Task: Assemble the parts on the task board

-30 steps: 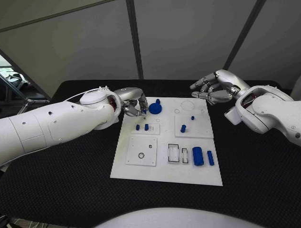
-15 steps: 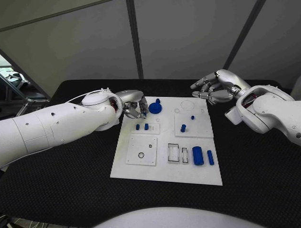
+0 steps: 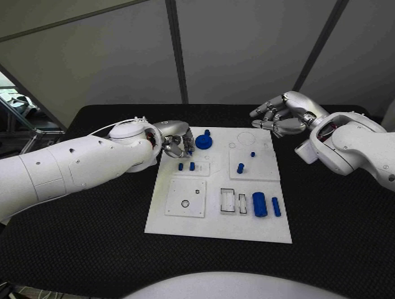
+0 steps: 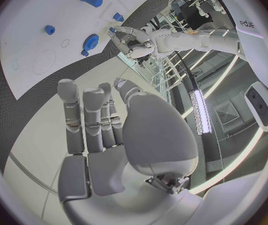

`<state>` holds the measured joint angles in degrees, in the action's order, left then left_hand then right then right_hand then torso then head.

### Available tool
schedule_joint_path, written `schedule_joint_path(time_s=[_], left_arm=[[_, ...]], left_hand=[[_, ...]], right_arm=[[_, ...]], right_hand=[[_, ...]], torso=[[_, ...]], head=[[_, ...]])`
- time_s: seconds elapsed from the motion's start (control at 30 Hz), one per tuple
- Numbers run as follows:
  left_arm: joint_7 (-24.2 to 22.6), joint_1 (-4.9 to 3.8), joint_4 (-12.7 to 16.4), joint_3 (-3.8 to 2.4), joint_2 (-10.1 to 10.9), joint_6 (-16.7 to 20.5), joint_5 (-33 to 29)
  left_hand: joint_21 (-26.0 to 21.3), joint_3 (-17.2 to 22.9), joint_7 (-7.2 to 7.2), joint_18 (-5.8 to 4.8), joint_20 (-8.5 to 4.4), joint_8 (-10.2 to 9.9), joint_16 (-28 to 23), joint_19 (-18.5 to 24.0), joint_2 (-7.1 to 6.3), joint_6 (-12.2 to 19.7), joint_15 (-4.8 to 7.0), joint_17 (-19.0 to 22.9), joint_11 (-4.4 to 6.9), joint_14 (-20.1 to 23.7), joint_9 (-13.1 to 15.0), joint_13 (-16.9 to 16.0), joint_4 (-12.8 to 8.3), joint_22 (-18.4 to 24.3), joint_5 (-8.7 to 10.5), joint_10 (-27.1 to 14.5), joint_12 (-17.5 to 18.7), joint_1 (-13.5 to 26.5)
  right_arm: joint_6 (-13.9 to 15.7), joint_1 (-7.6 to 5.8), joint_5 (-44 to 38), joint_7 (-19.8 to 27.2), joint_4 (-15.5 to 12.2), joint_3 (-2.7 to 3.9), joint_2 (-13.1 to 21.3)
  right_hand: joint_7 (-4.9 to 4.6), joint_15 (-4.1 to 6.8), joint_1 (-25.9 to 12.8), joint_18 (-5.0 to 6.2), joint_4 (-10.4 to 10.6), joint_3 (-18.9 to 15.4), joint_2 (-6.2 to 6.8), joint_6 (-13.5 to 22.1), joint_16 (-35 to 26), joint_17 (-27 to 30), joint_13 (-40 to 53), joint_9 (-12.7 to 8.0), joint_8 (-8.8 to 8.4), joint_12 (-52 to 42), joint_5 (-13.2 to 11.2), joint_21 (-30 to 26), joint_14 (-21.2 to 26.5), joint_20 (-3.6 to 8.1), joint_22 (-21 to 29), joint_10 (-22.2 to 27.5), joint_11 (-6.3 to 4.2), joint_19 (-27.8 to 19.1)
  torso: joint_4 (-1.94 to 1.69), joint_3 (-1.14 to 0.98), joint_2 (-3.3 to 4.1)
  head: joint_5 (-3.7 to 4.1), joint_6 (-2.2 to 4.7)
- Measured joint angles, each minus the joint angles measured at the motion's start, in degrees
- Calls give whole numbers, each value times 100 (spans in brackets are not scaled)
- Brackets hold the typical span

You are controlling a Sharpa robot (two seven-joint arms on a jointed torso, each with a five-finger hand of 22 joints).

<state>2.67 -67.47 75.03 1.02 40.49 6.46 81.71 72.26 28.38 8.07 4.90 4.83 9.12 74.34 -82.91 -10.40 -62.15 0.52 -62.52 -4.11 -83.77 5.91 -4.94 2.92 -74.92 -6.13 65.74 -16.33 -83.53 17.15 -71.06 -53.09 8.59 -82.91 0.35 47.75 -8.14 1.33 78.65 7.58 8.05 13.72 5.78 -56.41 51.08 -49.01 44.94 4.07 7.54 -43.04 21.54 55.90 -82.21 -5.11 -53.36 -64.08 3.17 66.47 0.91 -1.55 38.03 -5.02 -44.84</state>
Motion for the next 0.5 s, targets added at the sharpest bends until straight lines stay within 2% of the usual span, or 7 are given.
schedule_joint_path(time_s=[0.5], left_arm=[[64,6,-56,-2,-45,-70,-4]], left_hand=[[0,0,0,0,0,0,0,0,10,0,0,-1,-1,0,0,0,0,0,0,-1,0,10]], right_arm=[[1,0,0,3,-1,0,-6]], right_hand=[[0,0,0,0,0,0,0,0,0,1,0,0,0,0,0,0,0,0,0,0,0,0]], torso=[[-2,2,3]], head=[[-2,-9]])
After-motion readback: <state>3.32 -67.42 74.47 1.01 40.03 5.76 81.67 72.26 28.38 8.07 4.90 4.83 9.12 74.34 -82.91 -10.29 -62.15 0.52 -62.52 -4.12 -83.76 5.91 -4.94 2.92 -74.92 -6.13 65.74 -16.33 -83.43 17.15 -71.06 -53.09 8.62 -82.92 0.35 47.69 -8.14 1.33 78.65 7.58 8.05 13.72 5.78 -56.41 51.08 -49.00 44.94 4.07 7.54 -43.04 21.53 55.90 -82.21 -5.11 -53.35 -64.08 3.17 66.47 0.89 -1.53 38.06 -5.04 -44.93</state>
